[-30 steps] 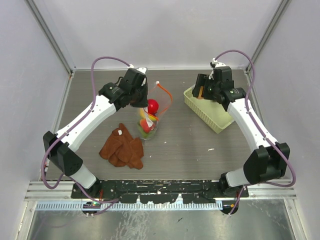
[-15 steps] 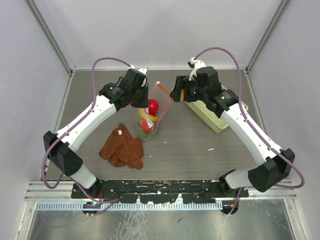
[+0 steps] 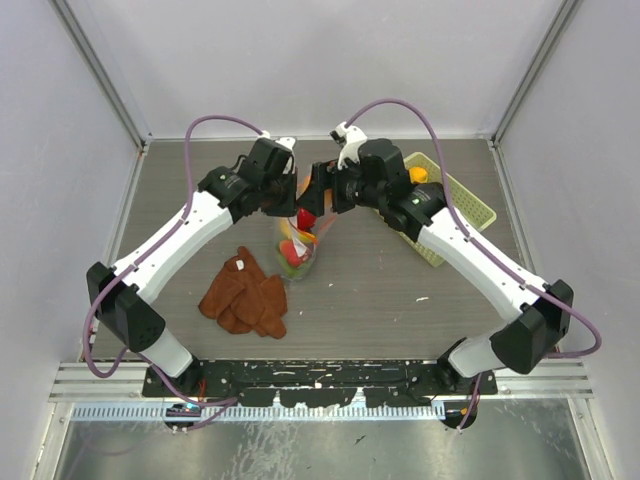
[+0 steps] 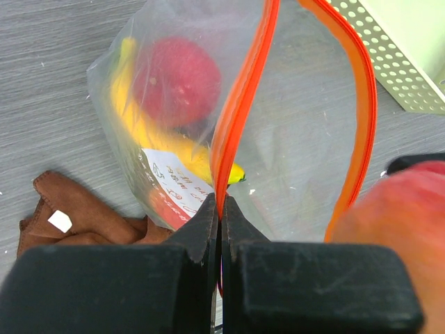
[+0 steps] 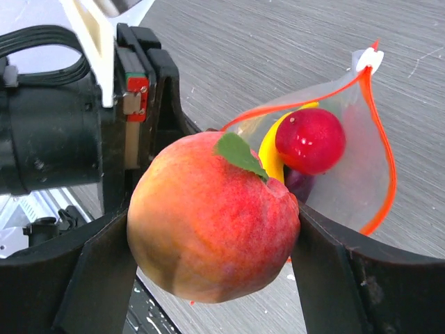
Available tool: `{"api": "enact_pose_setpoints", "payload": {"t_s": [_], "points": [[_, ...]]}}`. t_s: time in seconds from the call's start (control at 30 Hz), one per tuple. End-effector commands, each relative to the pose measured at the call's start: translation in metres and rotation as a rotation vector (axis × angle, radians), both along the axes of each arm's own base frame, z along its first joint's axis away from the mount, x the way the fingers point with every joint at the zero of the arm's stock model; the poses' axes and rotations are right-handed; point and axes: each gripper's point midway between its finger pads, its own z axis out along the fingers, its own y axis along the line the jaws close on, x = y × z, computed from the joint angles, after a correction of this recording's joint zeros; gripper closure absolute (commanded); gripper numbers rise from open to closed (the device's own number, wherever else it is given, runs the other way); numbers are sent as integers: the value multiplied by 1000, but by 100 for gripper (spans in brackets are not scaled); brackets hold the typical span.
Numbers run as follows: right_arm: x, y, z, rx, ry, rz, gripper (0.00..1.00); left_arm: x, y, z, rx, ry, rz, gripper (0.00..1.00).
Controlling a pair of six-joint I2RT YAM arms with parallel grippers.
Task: Place the food in the zip-top bag and seal the zipper
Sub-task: Place the fake fruit in the zipper food storage bag.
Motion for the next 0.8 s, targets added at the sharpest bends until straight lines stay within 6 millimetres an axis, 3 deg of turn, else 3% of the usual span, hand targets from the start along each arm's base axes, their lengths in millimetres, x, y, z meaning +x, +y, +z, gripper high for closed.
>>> {"api": "enact_pose_setpoints", "payload": {"t_s": [0.0, 0.37, 0.53, 0.57, 0.6, 0.77], "points": [[12, 20, 14, 89, -54, 22, 38, -1, 6, 27, -53, -71, 22, 100], [27, 35, -22, 97, 14, 3, 23, -2, 25, 26, -34, -87, 124, 100], [29, 39, -28, 106, 35, 1, 17, -3, 25, 25, -39, -83, 129, 100], [30, 39, -29, 106, 38, -1, 13, -4, 25, 24, -37, -82, 129, 100], [30, 39, -31, 104, 41, -4, 2, -4, 25, 24, -36, -80, 129, 100], [30, 42, -31, 107, 48, 5, 0, -5, 27, 22, -33, -77, 129, 100]]}}
